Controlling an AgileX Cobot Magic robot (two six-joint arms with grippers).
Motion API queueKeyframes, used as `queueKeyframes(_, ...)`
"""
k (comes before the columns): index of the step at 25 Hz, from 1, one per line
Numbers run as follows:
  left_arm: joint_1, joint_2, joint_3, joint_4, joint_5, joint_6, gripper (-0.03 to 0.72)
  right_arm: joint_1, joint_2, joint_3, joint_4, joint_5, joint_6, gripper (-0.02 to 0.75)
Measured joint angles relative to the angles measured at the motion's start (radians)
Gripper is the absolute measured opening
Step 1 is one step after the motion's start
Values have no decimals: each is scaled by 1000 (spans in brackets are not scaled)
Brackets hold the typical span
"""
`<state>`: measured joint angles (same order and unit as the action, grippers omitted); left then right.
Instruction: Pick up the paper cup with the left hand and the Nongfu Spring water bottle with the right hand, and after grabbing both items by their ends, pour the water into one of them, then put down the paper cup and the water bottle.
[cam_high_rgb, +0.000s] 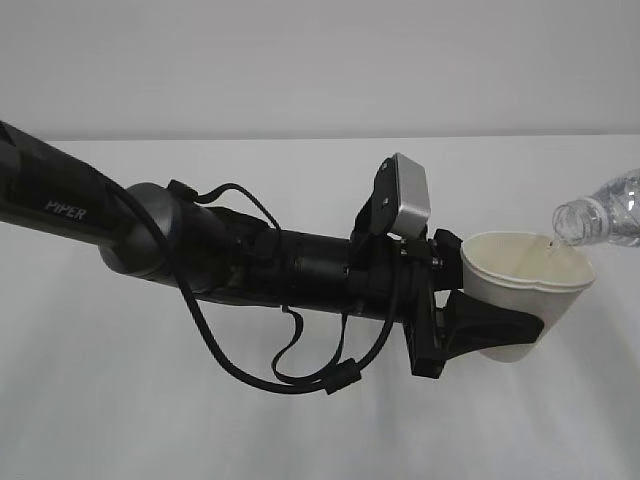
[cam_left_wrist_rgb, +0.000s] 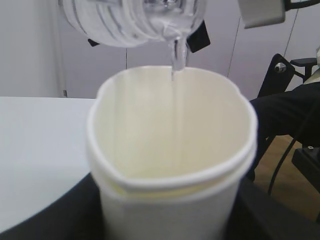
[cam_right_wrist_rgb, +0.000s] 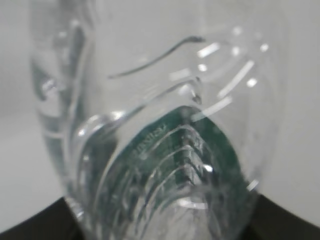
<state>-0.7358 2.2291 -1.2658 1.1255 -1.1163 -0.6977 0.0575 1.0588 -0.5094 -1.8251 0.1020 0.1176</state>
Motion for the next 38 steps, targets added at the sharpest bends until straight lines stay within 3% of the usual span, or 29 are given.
queueKeyframes(38, 0, 0, 0, 6, 2, 0, 421, 0, 0, 0, 0, 28, -45, 392)
